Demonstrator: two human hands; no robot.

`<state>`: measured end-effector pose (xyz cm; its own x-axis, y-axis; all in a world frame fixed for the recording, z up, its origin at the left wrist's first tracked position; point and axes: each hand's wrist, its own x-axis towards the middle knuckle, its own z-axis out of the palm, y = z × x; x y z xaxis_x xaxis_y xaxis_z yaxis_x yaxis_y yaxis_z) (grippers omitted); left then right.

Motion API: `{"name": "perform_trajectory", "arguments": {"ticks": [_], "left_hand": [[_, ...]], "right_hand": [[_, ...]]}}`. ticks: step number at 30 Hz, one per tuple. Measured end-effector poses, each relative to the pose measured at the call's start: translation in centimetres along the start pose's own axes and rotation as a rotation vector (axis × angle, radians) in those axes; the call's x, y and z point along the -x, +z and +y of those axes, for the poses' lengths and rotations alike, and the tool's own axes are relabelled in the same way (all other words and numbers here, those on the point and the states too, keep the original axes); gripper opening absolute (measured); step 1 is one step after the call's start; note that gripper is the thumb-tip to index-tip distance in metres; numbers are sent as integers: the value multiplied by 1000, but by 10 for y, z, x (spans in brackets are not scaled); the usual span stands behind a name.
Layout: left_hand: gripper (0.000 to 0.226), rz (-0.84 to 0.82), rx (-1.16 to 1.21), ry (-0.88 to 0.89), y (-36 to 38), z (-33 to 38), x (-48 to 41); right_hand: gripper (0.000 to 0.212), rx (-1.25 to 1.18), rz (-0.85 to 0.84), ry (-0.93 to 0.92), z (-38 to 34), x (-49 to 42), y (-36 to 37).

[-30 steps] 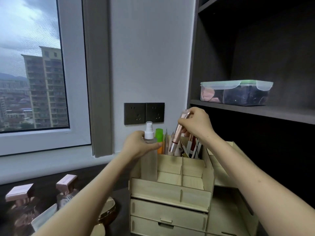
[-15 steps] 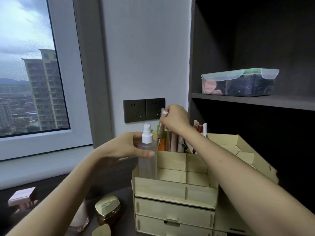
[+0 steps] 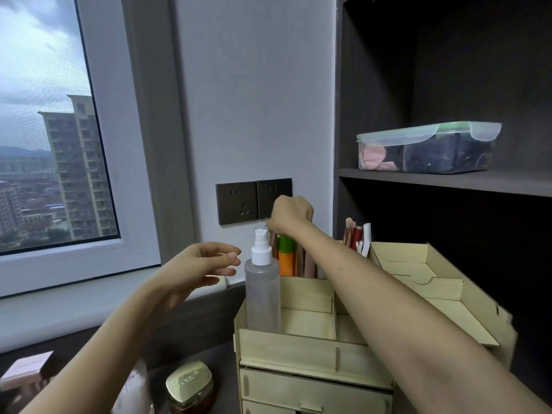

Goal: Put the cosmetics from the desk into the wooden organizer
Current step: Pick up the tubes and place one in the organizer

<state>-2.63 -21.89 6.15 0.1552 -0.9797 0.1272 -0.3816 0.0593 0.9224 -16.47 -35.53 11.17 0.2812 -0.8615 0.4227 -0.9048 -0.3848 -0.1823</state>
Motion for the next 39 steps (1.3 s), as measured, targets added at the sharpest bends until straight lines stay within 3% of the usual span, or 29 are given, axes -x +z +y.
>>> {"name": "perform_trajectory", "arguments": {"ticks": [6,18,20,26,34,37,39], "left_hand": [[10,75,-3,-39,0,-7,-11],[10,103,-4,-85,-1,-6,-10],[10,109,2,-89,-2,-5,-8],[10,145,14,-87,-9,5,14],[7,251,-12,-72,-33,11,89],[8,312,-53,-108,-41,-3,123],[9,347,-63,-134,-44,-15,146]], "right_hand": [[37,136,-3,-37,6,-3,9],[28,133,-9,-75,8,-3,13],[23,88,1,-111,9,-3,10],[44,-178,80,-91,12,5,-22],[38,-743,282,-196,0,95,-76],[37,-775,224,-315,-16,147,-71],[35,-741,66,-392,-28,182,-56]]}}
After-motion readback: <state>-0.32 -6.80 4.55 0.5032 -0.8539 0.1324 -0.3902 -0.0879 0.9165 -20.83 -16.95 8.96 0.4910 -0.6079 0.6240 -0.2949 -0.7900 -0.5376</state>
